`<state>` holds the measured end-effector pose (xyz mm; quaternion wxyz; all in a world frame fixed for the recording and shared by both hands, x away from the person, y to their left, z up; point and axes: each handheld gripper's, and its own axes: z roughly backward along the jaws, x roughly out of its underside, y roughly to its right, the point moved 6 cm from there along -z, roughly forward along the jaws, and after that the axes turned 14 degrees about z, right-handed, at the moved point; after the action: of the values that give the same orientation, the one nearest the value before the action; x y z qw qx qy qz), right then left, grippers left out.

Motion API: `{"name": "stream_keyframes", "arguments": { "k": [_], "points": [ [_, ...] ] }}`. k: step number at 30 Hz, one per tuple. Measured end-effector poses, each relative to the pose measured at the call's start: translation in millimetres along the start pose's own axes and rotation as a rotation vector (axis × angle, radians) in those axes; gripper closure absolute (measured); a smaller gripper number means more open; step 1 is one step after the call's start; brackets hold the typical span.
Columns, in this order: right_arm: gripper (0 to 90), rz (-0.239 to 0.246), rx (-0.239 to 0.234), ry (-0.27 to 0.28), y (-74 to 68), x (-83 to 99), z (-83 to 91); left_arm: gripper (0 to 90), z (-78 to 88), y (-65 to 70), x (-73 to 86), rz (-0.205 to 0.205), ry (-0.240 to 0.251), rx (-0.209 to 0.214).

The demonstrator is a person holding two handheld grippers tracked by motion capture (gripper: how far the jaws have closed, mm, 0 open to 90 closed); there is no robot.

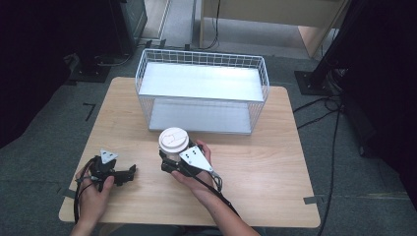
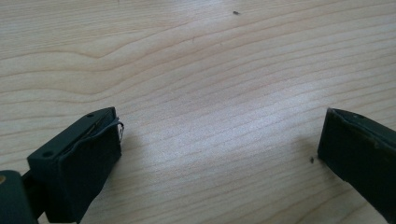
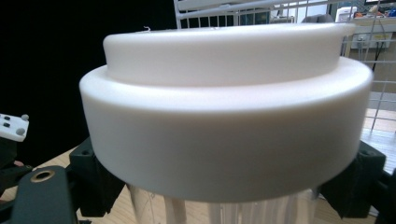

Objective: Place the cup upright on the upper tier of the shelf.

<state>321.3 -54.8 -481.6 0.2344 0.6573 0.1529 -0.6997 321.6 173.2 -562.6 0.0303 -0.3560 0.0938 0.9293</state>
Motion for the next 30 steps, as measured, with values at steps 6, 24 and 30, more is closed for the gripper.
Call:
{"name": "stream_keyframes", "arguments": {
  "k": [6,24,30],
  "points": [
    [15.3,-0.004,0.012,0.025,7.7,-10.9,3.7,0.0,0.0,0.1,0.0,0.0,-0.001,0.001],
    [15.5,0.004,0.024,0.119,27.2,-52.8,22.3,0.0,0.2,0.1,0.1,0.0,-0.003,0.001],
    [15.4,0.017,0.042,0.153,36.1,-71.2,28.0,0.0,0.1,0.1,0.1,0.0,-0.003,0.001]
  ]
}}
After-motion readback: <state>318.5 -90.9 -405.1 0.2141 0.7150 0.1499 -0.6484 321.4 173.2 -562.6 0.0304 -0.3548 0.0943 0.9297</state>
